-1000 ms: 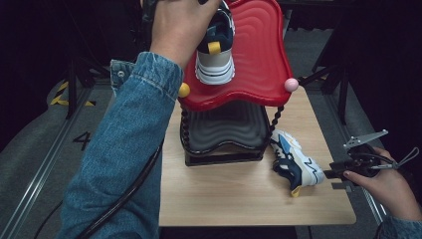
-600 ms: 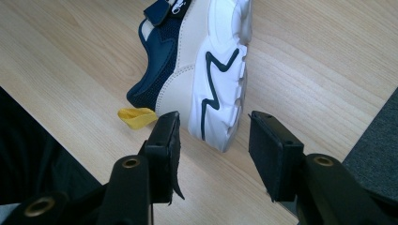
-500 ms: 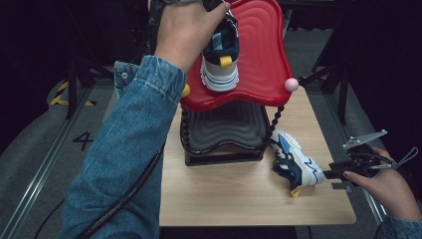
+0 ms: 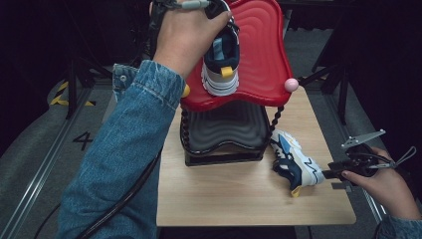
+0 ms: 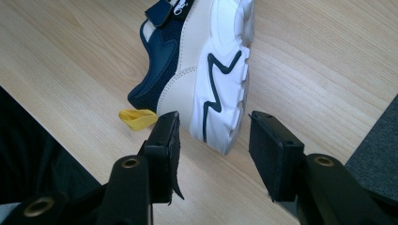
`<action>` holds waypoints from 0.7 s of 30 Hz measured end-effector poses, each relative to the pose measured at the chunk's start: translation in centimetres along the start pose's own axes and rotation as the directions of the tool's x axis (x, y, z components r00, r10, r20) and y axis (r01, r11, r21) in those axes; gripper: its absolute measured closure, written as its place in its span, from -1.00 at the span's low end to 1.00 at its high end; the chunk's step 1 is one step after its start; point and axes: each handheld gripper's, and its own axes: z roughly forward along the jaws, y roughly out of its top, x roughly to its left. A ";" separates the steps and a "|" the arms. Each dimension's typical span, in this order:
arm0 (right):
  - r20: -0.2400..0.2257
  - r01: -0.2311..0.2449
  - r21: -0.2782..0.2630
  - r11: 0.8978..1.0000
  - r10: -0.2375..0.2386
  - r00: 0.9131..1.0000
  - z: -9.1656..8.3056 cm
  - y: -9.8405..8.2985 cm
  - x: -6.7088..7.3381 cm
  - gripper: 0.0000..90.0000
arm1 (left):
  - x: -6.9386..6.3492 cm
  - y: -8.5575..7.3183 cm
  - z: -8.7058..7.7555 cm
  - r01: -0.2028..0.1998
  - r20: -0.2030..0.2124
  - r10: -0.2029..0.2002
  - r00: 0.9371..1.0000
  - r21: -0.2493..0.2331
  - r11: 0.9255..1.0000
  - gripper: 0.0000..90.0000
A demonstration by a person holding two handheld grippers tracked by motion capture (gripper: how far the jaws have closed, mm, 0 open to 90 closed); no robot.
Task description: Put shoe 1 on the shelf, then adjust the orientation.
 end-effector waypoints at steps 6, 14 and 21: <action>-0.002 0.004 0.002 1.000 -0.004 1.000 0.2 0.2 -0.1 0.21 | 0.1 -0.5 -1.5 -0.033 0.009 0.033 0.999 -0.040 0.999 0.26; -0.006 0.009 0.007 1.000 -0.009 1.000 0.6 0.7 -0.1 0.19 | 0.4 -2.4 -4.1 -0.042 -0.010 0.041 0.999 -0.036 0.998 0.22; -0.011 0.013 0.015 1.000 -0.012 1.000 1.1 1.5 -0.2 0.19 | 1.9 -5.5 -6.2 -0.010 -0.027 0.009 1.000 -0.035 0.999 0.21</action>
